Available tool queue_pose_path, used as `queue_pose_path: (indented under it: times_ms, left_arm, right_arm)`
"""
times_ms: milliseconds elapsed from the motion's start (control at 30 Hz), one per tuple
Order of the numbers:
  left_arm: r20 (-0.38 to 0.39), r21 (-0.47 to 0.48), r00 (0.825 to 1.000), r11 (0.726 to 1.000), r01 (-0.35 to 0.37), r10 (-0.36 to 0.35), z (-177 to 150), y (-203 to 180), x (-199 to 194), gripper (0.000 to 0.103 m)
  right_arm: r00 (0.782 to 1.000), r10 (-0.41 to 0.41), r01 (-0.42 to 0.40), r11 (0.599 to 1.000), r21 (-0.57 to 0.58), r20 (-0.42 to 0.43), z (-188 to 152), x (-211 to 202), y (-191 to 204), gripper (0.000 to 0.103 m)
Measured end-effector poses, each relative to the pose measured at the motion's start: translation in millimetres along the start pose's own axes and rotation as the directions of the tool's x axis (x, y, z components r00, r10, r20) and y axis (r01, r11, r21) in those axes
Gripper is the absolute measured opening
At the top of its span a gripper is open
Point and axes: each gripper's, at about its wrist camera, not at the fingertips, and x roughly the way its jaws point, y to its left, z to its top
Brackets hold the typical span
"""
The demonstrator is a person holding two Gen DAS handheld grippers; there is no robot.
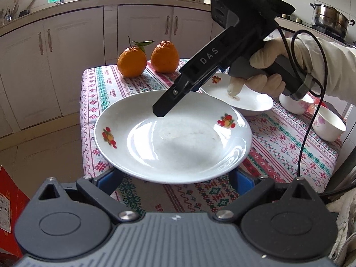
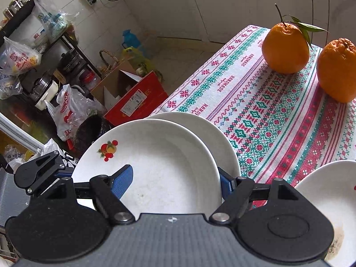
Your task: Organize plates and bowls
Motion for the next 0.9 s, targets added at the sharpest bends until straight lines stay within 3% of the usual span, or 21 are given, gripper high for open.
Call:
queue_pose_path:
  times_ms: [900]
  left_arm:
    - [0.011, 0.011, 1.0, 1.0, -0.016, 0.016, -0.6, 5.0, 5.2, 0.1]
  right_arm:
    - [0.999, -0.014, 0.013, 0.999, 0.037, 0.032, -10.4, -20.9, -4.5, 0.083]
